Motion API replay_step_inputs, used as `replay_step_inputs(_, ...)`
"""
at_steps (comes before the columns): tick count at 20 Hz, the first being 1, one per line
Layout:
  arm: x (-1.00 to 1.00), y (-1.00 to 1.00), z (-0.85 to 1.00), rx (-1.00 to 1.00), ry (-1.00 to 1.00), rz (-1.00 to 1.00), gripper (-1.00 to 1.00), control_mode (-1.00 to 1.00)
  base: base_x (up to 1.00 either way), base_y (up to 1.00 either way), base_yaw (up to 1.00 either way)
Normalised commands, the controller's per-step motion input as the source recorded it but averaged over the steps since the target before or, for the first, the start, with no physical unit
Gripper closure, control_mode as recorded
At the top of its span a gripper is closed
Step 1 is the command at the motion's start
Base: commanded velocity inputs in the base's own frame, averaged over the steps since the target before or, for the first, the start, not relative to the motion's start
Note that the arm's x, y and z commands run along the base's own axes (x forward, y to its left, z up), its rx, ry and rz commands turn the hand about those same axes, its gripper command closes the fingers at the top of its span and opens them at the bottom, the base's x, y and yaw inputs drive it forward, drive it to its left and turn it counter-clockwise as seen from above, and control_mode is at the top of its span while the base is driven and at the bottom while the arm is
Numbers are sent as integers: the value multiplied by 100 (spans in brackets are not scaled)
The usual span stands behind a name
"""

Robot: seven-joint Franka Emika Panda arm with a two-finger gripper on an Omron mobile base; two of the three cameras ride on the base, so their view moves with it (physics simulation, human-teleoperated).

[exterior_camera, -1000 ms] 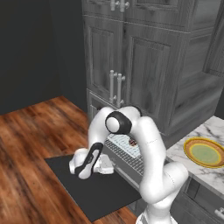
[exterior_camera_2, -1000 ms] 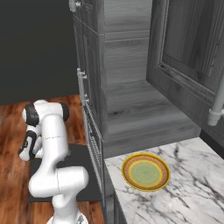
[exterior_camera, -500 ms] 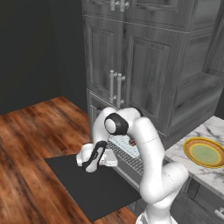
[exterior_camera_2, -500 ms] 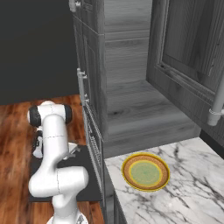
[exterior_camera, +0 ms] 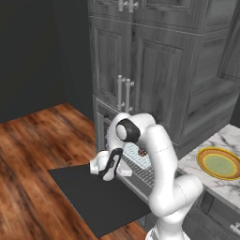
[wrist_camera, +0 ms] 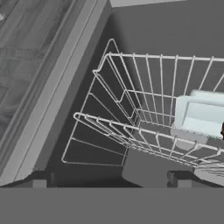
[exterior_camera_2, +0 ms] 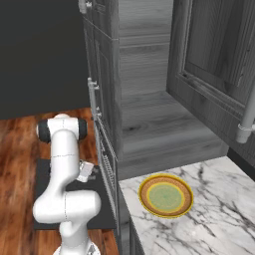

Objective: Take the baked cake out of the oven and place it on the plate for cooling. Then close the oven door.

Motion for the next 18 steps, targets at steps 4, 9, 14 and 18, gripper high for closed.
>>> replay_step_inputs(4,50,-6,2,12,0,0,-100,-100,0,0,0)
replay_step_inputs(9,10,-7,-44,2,-7,0,-100,-100,0,0,0)
replay_step_inputs(14,15,0,-94,0,-14,0,-100,-100,0,0,0)
replay_step_inputs(18,33,0,-40,0,-16,0,-100,-100,0,0,0)
